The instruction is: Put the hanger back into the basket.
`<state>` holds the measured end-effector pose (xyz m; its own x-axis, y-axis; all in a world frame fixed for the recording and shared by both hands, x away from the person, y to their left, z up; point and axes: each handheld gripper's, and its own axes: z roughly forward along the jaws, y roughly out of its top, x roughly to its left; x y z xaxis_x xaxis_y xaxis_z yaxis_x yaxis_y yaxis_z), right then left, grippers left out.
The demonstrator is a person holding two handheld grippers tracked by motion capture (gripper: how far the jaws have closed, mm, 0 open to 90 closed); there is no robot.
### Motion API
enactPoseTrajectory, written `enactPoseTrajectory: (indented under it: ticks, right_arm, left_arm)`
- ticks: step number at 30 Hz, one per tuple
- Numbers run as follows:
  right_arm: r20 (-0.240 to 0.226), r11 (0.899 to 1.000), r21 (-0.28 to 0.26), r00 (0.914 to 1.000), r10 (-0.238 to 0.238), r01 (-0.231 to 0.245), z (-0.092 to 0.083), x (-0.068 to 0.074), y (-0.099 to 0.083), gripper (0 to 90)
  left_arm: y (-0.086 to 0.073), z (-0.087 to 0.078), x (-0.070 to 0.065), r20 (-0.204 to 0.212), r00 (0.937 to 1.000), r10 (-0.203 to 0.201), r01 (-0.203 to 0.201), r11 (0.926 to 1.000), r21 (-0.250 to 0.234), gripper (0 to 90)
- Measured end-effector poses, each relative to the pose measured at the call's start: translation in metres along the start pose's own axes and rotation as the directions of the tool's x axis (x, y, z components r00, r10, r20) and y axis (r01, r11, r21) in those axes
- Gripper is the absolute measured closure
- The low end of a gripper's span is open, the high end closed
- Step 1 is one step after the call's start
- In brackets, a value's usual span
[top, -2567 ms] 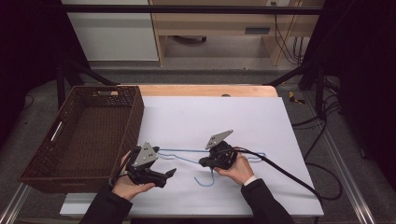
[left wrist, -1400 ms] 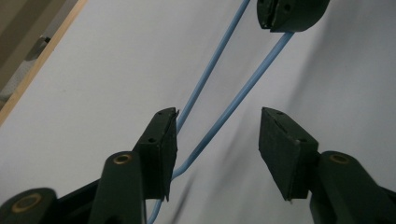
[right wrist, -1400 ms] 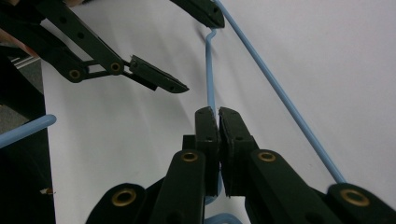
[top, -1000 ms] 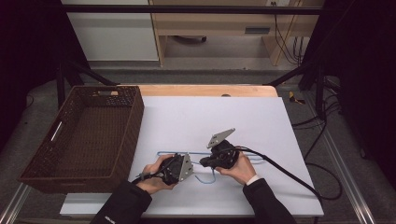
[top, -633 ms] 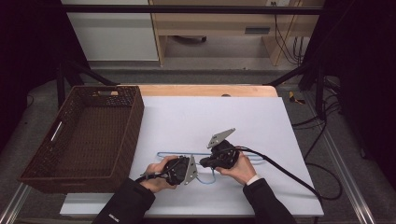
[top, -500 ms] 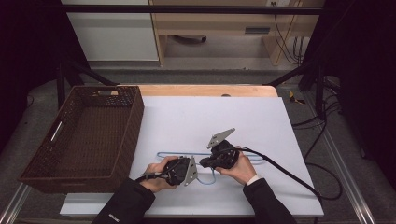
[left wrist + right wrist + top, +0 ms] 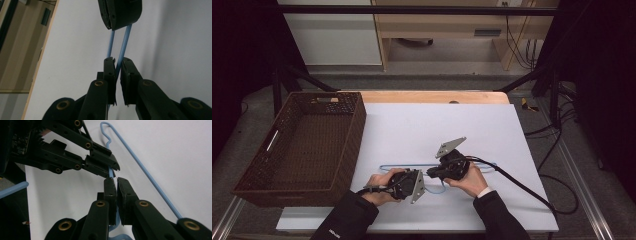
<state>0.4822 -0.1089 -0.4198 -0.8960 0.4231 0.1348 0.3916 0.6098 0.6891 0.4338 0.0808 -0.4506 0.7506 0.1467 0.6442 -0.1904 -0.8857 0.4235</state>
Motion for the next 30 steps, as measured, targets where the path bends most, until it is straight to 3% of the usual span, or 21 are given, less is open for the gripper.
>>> enactPoseTrajectory:
  ticks: [2,6,11,12,13,14,16,17,19,20,21,24,25,28,30]
  right_arm:
    - [0.037,0.999,-0.034,0.9993,-0.010,0.011,-0.006,-0.002,0.000,84.6]
    - [0.074,0.995,-0.097,0.9971,0.017,-0.010,-0.019,-0.007,-0.003,82.3]
    - [0.163,0.982,-0.186,0.9843,0.068,-0.037,-0.040,-0.018,-0.008,71.5]
    - [0.163,0.982,-0.186,0.9843,0.068,-0.037,-0.040,-0.018,-0.008,71.5]
    - [0.197,0.975,-0.216,0.9764,0.088,-0.044,-0.048,-0.022,-0.012,64.9]
    - [0.197,0.975,-0.216,0.9764,0.088,-0.044,-0.048,-0.022,-0.012,64.9]
    - [0.240,0.969,-0.240,0.9643,0.111,-0.051,-0.056,-0.025,-0.016,60.0]
    - [0.280,0.960,-0.274,0.9496,0.141,-0.061,-0.066,-0.029,-0.020,53.4]
    - [0.286,0.955,-0.288,0.9452,0.157,-0.072,-0.070,-0.030,-0.022,52.1]
    - [0.299,0.947,-0.312,0.9388,0.172,-0.074,-0.077,-0.032,-0.024,49.5]
    - [0.319,0.937,-0.340,0.9269,0.198,-0.083,-0.087,-0.033,-0.028,45.4]
    - [0.338,0.933,-0.354,0.9203,0.197,-0.070,-0.094,-0.033,-0.032,41.4]
    - [0.350,0.928,-0.364,0.9122,0.212,-0.076,-0.099,-0.031,-0.039,37.6]
    - [0.358,0.928,-0.364,0.9066,0.224,-0.085,-0.102,-0.030,-0.046,33.8]
    - [0.359,0.925,-0.364,0.8996,0.248,-0.110,-0.106,-0.028,-0.057,30.6]
  left_arm:
    - [0.000,0.000,0.000,0.009,0.9999,0.008,-0.008,1.0000,0.001,84.0]
    - [0.001,0.001,0.000,0.012,0.9998,0.017,-0.017,0.9998,0.006,84.3]
    - [0.007,-0.002,0.002,0.004,0.9995,0.033,-0.033,0.9993,0.016,86.2]
    - [0.007,-0.002,0.002,0.004,0.9995,0.033,-0.033,0.9993,0.016,86.6]
    - [0.010,-0.002,0.004,0.009,0.9994,0.032,-0.032,0.9993,0.019,86.9]
    - [0.010,-0.002,0.004,0.009,0.9994,0.032,-0.032,0.9993,0.019,87.1]
    - [0.011,-0.002,0.006,0.018,0.9996,0.021,-0.022,0.9996,0.020,87.2]
    - [0.012,-0.001,0.007,0.020,0.9996,0.020,-0.020,0.9995,0.023,87.2]
    - [0.012,-0.001,0.009,0.025,0.9997,0.007,-0.008,0.9997,0.025,87.3]
    - [0.012,-0.001,0.010,0.028,0.9996,0.001,-0.001,0.9996,0.027,87.3]
    - [0.013,-0.001,0.013,0.031,0.9994,-0.017,0.016,0.9994,0.032,87.2]
    - [0.013,0.000,0.016,0.035,0.9984,-0.043,0.042,0.9984,0.036,87.2]
    - [0.013,0.000,0.018,0.035,0.9981,-0.052,0.050,0.9979,0.041,87.3]
    - [0.013,-0.001,0.021,0.042,0.9941,-0.100,0.099,0.9945,0.035,87.4]
    - [0.012,-0.002,0.025,0.041,0.9859,-0.162,0.161,0.9865,0.029,87.6]
